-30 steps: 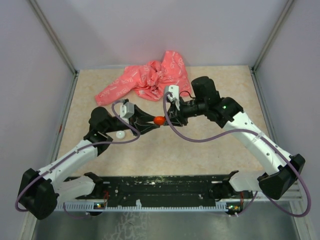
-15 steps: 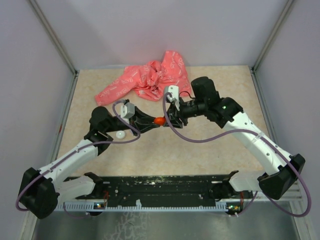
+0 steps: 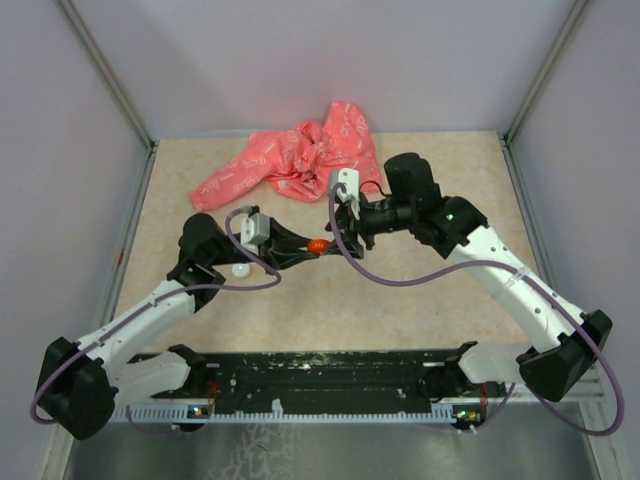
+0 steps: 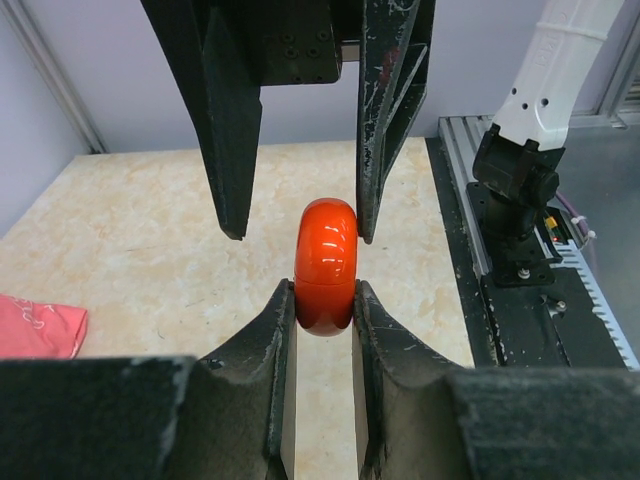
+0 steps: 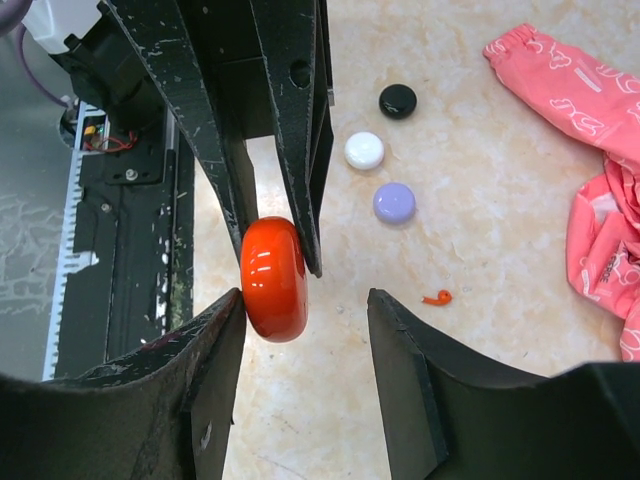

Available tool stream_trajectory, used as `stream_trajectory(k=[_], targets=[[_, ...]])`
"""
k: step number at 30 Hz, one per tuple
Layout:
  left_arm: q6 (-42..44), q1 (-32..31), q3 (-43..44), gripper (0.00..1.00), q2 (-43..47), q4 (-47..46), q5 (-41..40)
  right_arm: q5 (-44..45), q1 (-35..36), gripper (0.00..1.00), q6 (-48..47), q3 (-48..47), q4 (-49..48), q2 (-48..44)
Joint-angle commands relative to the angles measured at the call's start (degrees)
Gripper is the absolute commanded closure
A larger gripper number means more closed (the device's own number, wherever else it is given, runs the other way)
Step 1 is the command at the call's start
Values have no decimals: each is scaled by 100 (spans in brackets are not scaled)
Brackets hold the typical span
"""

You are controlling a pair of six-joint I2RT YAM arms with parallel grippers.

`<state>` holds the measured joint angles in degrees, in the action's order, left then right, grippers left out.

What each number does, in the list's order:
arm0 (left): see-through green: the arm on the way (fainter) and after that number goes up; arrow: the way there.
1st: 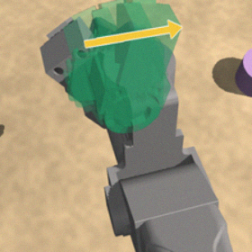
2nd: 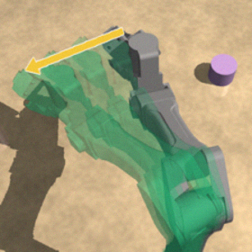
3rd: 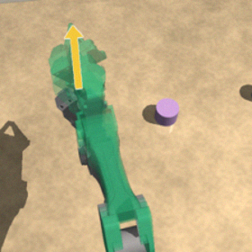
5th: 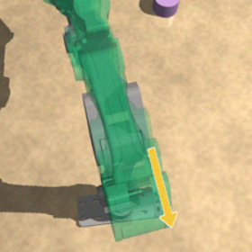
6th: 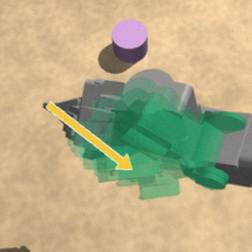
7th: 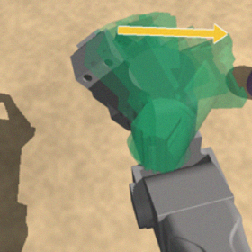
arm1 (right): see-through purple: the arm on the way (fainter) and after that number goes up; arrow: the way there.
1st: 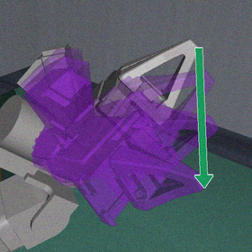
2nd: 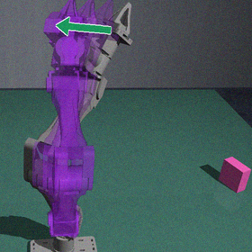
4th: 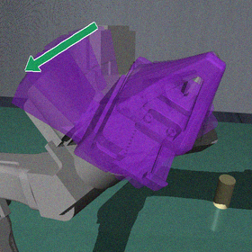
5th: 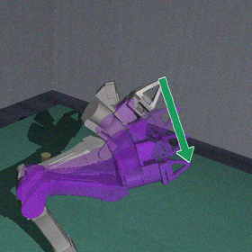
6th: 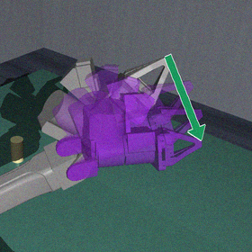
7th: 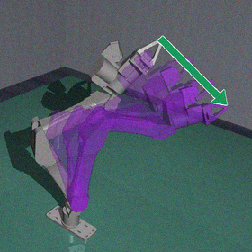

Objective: Insert the wireless bluetooth earbuds into the charging case
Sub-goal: Open the charging case.

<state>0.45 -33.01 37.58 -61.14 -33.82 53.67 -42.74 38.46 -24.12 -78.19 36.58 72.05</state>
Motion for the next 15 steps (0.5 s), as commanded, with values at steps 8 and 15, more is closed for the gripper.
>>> stream_trajectory(k=[8, 15], targets=[[446, 6, -88, 100, 204, 16, 422, 354, 30, 48, 157, 49, -414, -215], [621, 6, -61, 100, 211, 167, 539, 693, 35, 48, 428, 176, -806, -350]])
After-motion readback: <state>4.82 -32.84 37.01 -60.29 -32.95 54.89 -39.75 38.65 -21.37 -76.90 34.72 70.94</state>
